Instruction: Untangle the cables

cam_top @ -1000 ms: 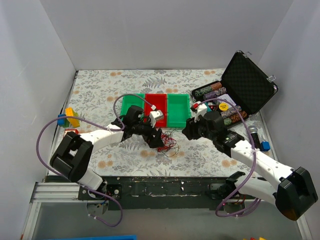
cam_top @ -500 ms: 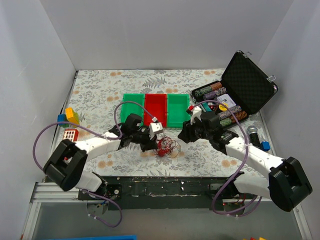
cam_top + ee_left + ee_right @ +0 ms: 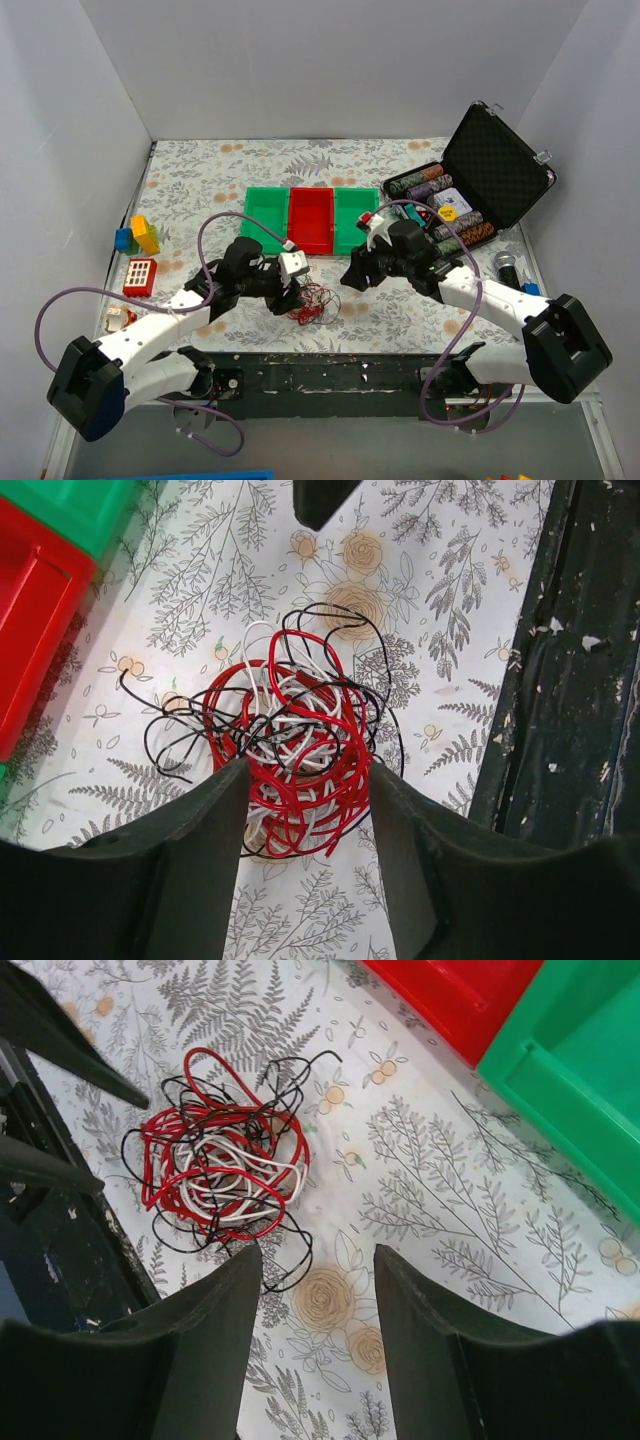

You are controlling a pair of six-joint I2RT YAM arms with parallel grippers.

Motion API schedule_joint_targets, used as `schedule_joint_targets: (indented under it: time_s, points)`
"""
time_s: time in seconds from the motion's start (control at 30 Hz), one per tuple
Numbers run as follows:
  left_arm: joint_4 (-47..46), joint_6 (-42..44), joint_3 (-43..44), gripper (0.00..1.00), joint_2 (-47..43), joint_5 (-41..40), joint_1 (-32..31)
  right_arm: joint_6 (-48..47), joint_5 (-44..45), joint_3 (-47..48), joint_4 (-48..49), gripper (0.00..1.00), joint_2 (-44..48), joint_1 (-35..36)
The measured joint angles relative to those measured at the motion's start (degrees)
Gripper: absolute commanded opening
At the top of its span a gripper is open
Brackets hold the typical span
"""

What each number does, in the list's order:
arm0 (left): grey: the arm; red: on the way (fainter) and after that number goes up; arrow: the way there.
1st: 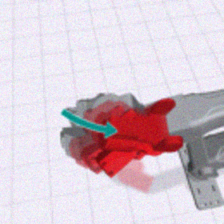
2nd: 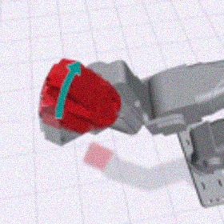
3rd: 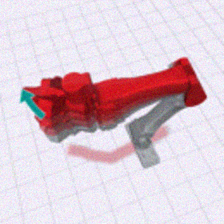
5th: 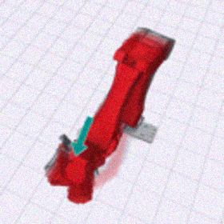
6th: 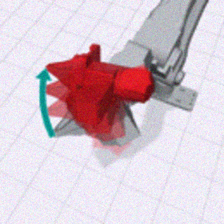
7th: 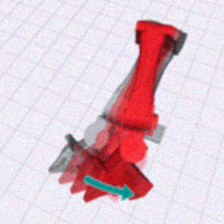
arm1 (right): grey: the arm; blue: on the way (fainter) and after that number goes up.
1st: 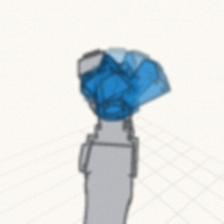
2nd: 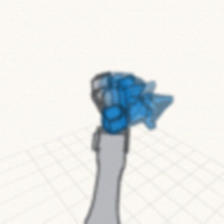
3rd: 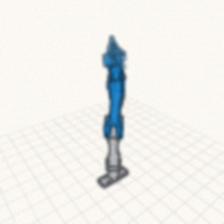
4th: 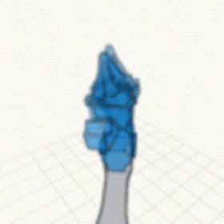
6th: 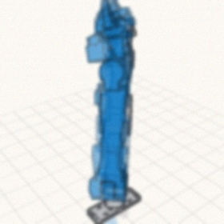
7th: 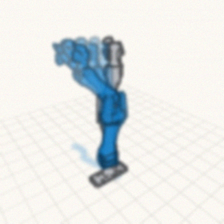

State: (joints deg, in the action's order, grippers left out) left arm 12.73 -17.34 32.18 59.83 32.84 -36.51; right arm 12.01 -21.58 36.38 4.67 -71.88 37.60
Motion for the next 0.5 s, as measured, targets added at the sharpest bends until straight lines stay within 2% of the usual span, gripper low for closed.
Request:
schedule_joint_targets:
  time_s: [0.13, 0.3, 0.4, 0.5]
  points:
    - [0.9, -0.9, 0.0, 0.59, 0.0, -1.2, 0.0, -0.4, -0.1, 1.3, 0.0, 0.6, -0.3, 1.9]
    - [1.4, -1.8, 0.0, 0.52, 0.5, -3.2, 1.0, -1.5, -0.1, 2.9, -0.3, 0.58, -0.6, 3.0]
    - [0.5, -2.6, 0.3, 0.43, 0.5, -3.3, 5.4, -1.9, -0.1, 4.3, -0.3, 0.56, -1.5, 3.1]
    - [0.7, -2.4, 2.2, 0.4, 1.6, -1.6, 10.6, -2.5, -0.4, 5.1, -0.5, 0.55, -2.3, 3.1]
